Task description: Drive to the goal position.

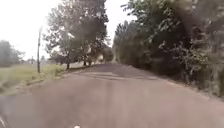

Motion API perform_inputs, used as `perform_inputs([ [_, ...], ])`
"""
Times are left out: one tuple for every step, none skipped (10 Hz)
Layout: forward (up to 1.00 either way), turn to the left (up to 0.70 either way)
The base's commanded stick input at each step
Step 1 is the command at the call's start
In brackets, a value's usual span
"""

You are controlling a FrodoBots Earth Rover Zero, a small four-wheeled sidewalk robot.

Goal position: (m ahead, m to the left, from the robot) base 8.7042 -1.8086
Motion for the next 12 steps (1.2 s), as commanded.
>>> perform_inputs([
  [1.00,-0.08],
  [1.00,-0.07],
  [1.00,-0.06],
  [1.00,-0.06],
  [1.00,-0.06],
  [1.00,-0.06],
  [1.00,-0.06],
  [1.00,-0.06],
  [1.00,-0.06],
  [1.00,-0.06],
  [1.00,-0.05],
  [1.00,-0.05],
])
